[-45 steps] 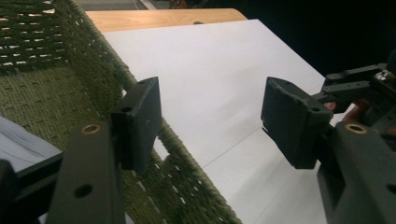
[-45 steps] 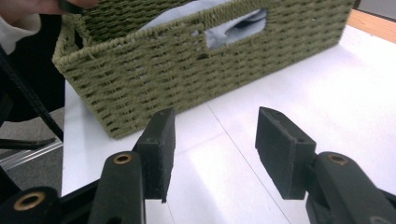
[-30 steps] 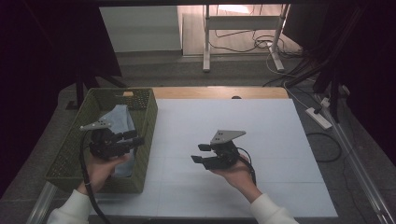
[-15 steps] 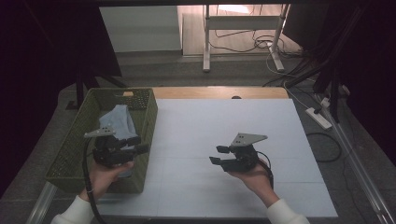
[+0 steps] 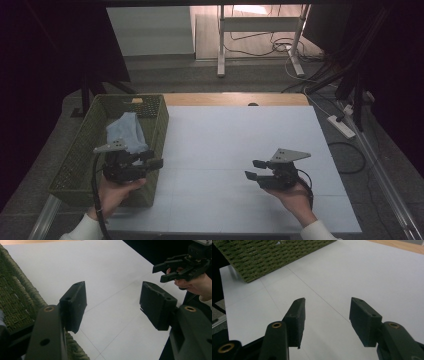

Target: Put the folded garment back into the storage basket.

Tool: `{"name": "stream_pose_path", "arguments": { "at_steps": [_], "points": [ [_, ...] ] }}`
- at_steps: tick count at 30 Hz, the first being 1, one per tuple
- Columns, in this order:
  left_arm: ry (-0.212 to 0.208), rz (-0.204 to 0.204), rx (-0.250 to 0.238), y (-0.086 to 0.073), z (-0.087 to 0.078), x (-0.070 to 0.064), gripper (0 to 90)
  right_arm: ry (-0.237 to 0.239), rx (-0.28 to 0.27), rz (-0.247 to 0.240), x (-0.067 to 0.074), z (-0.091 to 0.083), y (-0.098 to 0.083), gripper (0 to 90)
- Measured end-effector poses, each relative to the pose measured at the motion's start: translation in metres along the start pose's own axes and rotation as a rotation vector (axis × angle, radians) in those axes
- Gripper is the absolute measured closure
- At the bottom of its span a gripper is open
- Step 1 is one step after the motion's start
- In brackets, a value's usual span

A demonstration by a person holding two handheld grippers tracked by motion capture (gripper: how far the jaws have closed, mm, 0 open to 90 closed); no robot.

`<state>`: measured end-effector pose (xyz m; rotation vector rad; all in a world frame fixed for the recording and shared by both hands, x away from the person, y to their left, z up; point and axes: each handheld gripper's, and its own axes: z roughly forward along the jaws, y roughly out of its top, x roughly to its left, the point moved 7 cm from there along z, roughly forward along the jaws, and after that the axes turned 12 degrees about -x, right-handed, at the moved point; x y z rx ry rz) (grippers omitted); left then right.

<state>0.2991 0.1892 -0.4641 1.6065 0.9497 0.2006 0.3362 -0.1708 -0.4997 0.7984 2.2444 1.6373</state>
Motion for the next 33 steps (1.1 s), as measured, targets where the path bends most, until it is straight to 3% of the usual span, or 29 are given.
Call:
{"name": "stream_pose_path", "arguments": {
  "at_steps": [17, 33],
  "points": [
    [0.004, 0.016, 0.007, -0.005, 0.001, -0.002, 37.9, -0.070, -0.015, 0.013, -0.024, -0.042, -0.016, 46.0],
    [0.009, 0.029, 0.012, -0.006, 0.002, -0.004, 37.9, -0.074, -0.016, 0.007, -0.028, -0.047, -0.017, 45.9]
  ]
}}
